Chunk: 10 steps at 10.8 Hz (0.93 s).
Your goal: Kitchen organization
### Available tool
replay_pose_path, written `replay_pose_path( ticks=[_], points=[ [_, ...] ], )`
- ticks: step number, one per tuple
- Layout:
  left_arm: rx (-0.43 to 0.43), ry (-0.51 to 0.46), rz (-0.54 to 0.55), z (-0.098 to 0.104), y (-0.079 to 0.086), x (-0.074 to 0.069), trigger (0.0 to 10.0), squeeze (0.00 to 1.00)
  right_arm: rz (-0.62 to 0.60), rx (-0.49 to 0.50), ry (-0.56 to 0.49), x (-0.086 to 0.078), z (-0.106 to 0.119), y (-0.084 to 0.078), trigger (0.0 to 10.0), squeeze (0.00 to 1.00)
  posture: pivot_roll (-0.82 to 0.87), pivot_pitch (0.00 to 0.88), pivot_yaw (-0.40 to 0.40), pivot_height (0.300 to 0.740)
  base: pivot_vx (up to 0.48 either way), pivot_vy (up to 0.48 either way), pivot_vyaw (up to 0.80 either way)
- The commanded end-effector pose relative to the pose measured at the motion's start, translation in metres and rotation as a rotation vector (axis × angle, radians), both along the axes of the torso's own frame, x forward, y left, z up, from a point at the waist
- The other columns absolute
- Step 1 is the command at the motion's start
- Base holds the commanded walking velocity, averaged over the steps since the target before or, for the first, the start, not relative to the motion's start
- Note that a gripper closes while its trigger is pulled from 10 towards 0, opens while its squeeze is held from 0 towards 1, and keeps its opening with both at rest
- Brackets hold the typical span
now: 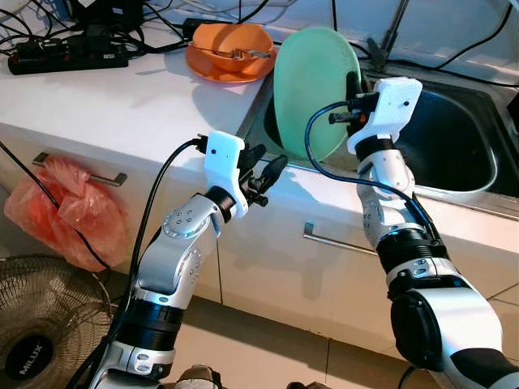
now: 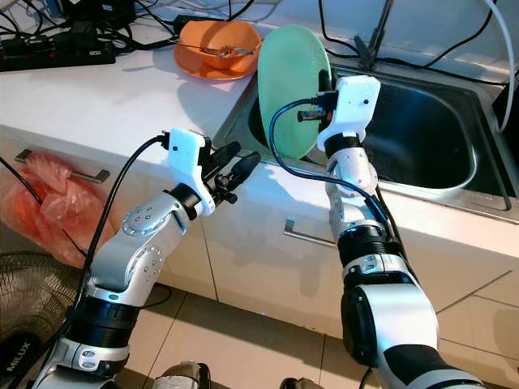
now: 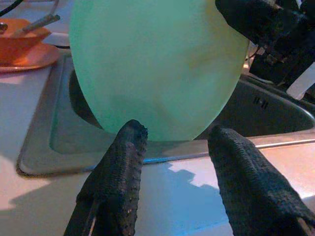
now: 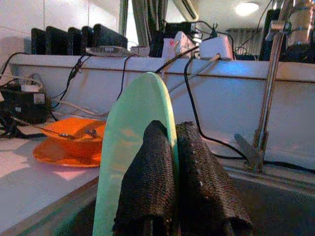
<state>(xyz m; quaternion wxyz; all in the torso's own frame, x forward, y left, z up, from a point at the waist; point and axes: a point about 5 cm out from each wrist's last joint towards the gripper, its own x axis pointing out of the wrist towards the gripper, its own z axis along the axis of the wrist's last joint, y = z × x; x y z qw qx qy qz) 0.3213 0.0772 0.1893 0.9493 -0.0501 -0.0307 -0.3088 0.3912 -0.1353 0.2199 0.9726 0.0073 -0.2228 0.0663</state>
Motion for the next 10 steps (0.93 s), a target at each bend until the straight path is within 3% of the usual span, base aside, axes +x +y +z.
replay_pose_path(
  ticks=[1, 4, 6, 10],
  points=[
    [0.004, -0.004, -0.006, 0.001, -0.003, -0.002, 10.0, 0.00, 0.007, -0.005, -0.014, 0.002, 0.006, 0.002, 10.0, 0.00, 0.23, 0.081, -0.047, 0.740, 0.000, 0.000, 0.00],
    [0.003, -0.003, 0.005, 0.002, -0.003, 0.000, 10.0, 0.00, -0.023, -0.034, 0.037, 0.004, -0.002, -0.004, 10.0, 0.00, 0.23, 0.088, -0.048, 0.740, 0.000, 0.000, 0.00],
    [0.001, -0.006, 0.009, 0.003, -0.003, -0.001, 10.0, 0.00, -0.002, -0.096, 0.048, 0.004, -0.005, 0.003, 10.0, 0.00, 0.24, 0.090, -0.050, 0.740, 0.000, 0.000, 0.00],
    [0.005, -0.010, 0.017, 0.003, -0.002, -0.001, 10.0, 0.00, 0.062, -0.121, 0.059, 0.002, -0.010, 0.017, 10.0, 0.00, 0.24, 0.094, -0.053, 0.740, 0.000, 0.000, 0.00]
  ],
)
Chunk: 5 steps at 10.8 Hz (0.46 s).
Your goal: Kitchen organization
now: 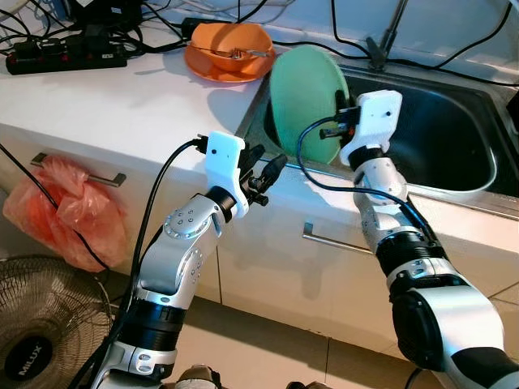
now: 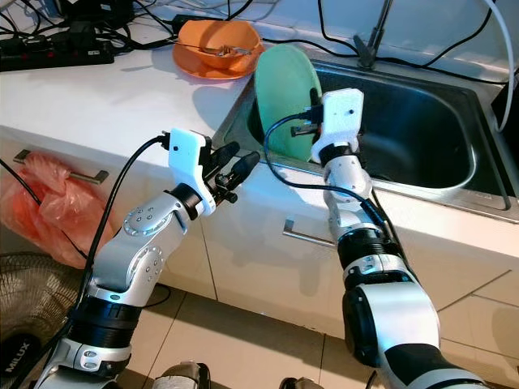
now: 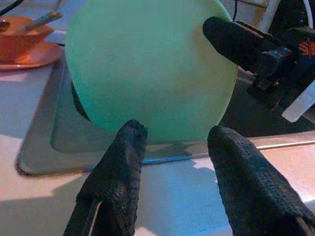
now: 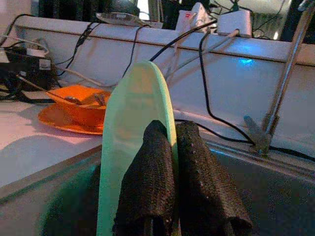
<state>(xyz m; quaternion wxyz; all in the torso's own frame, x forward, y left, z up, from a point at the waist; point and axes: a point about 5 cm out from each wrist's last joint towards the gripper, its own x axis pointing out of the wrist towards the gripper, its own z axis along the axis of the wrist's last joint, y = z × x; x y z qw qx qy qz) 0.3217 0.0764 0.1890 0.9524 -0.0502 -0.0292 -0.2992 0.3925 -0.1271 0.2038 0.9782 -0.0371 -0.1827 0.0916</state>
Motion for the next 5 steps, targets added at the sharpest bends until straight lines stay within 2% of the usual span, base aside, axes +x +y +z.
replay_pose_path(
  ticks=[1, 5],
  points=[
    [0.004, -0.014, -0.004, 0.004, -0.002, -0.002, 10.0, 0.00, 0.058, -0.023, -0.011, 0.000, 0.004, 0.013, 10.0, 0.00, 0.24, 0.096, -0.055, 0.740, 0.000, 0.000, 0.00],
    [0.011, -0.013, -0.012, 0.001, -0.003, -0.003, 10.0, 0.00, 0.109, -0.042, 0.032, -0.004, -0.009, 0.025, 10.0, 0.00, 0.24, 0.095, -0.054, 0.740, 0.000, 0.000, 0.00]
  ],
)
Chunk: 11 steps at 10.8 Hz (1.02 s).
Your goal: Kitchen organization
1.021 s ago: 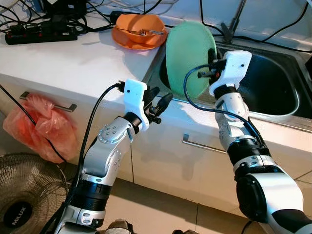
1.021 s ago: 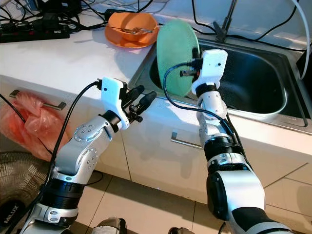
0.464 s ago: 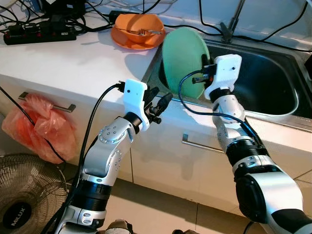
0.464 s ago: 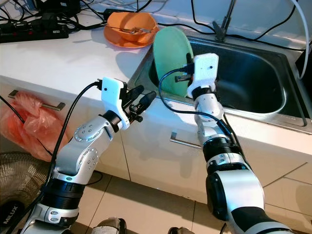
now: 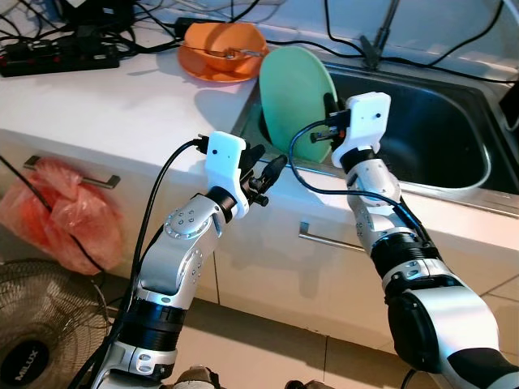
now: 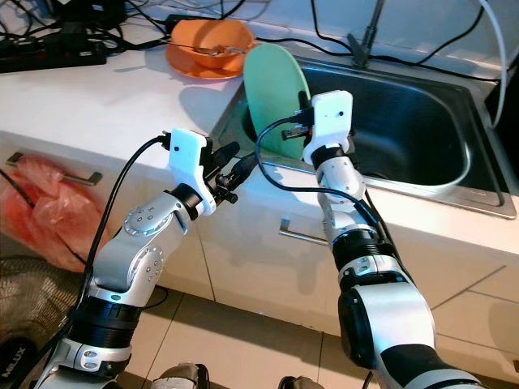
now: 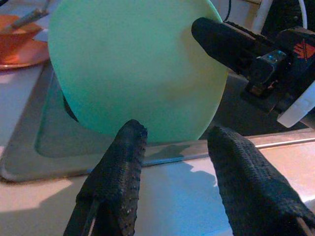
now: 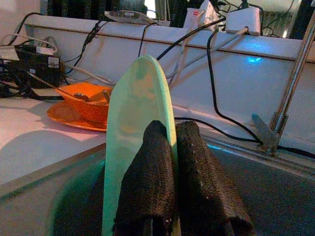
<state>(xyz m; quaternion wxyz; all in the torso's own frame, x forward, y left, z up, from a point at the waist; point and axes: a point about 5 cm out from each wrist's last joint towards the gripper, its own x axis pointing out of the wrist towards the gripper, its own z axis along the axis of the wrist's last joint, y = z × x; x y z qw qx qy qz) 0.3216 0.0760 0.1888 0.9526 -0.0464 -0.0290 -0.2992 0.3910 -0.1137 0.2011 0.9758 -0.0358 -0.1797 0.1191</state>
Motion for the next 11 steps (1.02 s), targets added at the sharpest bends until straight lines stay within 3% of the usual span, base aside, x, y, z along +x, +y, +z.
replay_pose_path(
  ticks=[1, 8, 9, 10, 11],
  points=[
    [0.005, -0.012, -0.011, 0.0016, -0.0027, -0.0029, 10.0, 0.00, 0.057, -0.036, 0.028, -0.0019, -0.0068, 0.0107, 10.0, 0.00, 0.24, 0.093, -0.056, 0.740, 0.000, 0.000, 0.00],
    [0.010, -0.023, -0.002, 0.0032, -0.0026, -0.0027, 10.0, 0.00, 0.048, -0.034, 0.058, 0.0003, -0.0088, 0.0085, 10.0, 0.00, 0.25, 0.085, -0.059, 0.740, 0.000, 0.000, 0.00],
    [0.010, -0.023, -0.001, 0.0031, -0.0023, -0.0027, 10.0, 0.00, 0.047, -0.034, 0.055, 0.0006, -0.0079, 0.0083, 10.0, 0.74, 0.25, 0.086, -0.060, 0.740, 0.000, 0.000, 0.00],
    [0.009, -0.022, 0.001, 0.0029, -0.0020, -0.0027, 10.0, 0.00, 0.043, -0.032, 0.057, 0.0010, -0.0077, 0.0078, 10.0, 0.00, 0.24, 0.088, -0.061, 0.740, 0.000, 0.000, 0.00],
    [0.009, -0.022, 0.002, 0.0029, -0.0019, -0.0024, 10.0, 0.00, 0.040, -0.035, 0.058, 0.0011, -0.0078, 0.0075, 10.0, 0.00, 0.24, 0.089, -0.061, 0.740, 0.000, 0.000, 0.00]
  ],
)
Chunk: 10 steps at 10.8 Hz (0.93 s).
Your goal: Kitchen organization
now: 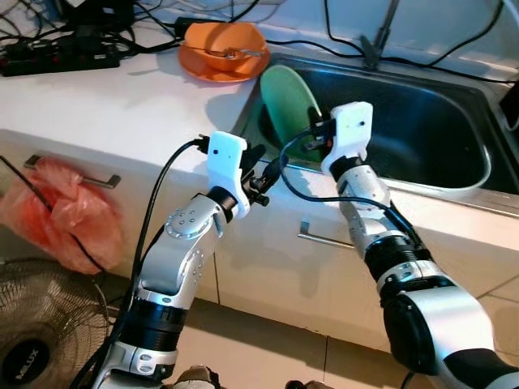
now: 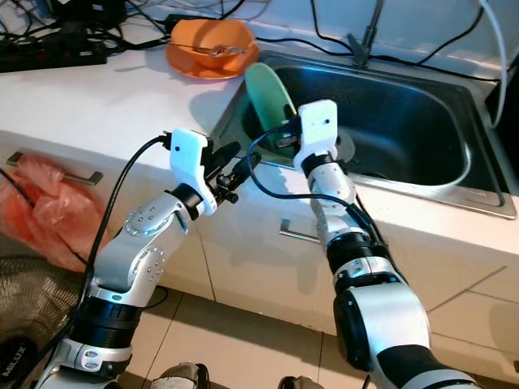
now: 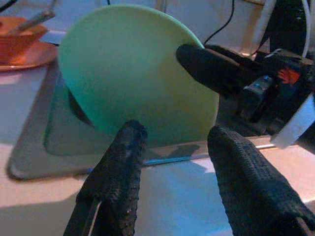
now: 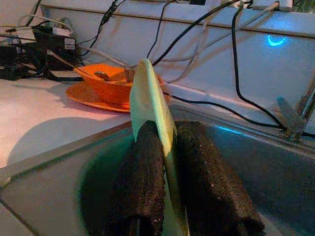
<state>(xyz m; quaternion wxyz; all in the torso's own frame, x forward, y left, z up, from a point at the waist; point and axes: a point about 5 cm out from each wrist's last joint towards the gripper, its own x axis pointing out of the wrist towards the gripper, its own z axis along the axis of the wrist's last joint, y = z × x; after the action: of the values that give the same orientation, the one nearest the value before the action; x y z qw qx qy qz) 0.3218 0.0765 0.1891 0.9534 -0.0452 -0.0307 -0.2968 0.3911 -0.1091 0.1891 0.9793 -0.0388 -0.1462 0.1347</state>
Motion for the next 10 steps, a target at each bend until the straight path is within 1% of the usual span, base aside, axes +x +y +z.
replay_pose_path(
  ticks=[1, 3, 4, 5, 6, 10],
  points=[
    [0.007, -0.019, -0.002, 0.0026, -0.0022, -0.0023, 10.0, 0.00, 0.013, -0.013, -0.008, 0.0010, 0.0039, 0.0022, 10.0, 0.00, 0.24, 0.089, -0.061, 0.740, 0.000, 0.000, 0.00],
    [0.009, -0.019, 0.001, 0.0024, -0.0018, -0.0018, 10.0, 0.00, 0.014, -0.009, -0.003, 0.0014, 0.0040, 0.0017, 10.0, 0.00, 0.24, 0.089, -0.061, 0.740, 0.000, 0.000, 0.00],
    [0.009, -0.020, 0.002, 0.0026, -0.0015, -0.0015, 10.0, 0.00, 0.020, -0.007, -0.001, 0.0015, 0.0040, 0.0021, 10.0, 0.29, 0.24, 0.090, -0.061, 0.740, 0.000, 0.000, 0.00],
    [0.009, -0.020, 0.004, 0.0030, -0.0011, -0.0012, 10.0, 0.00, 0.021, -0.007, -0.002, 0.0016, 0.0042, 0.0021, 10.0, 1.00, 0.24, 0.091, -0.061, 0.740, 0.000, 0.000, 0.00],
    [0.009, -0.019, 0.004, 0.0024, -0.0009, -0.0014, 10.0, 0.00, 0.016, -0.009, -0.004, 0.0016, 0.0044, 0.0018, 10.0, 0.00, 0.24, 0.091, -0.060, 0.740, 0.000, 0.000, 0.00],
    [0.010, -0.019, 0.001, 0.0022, -0.0014, -0.0015, 10.0, 0.00, 0.010, -0.003, -0.004, 0.0019, 0.0050, -0.0005, 10.0, 0.00, 0.24, 0.091, -0.059, 0.740, 0.000, 0.000, 0.00]
  ],
)
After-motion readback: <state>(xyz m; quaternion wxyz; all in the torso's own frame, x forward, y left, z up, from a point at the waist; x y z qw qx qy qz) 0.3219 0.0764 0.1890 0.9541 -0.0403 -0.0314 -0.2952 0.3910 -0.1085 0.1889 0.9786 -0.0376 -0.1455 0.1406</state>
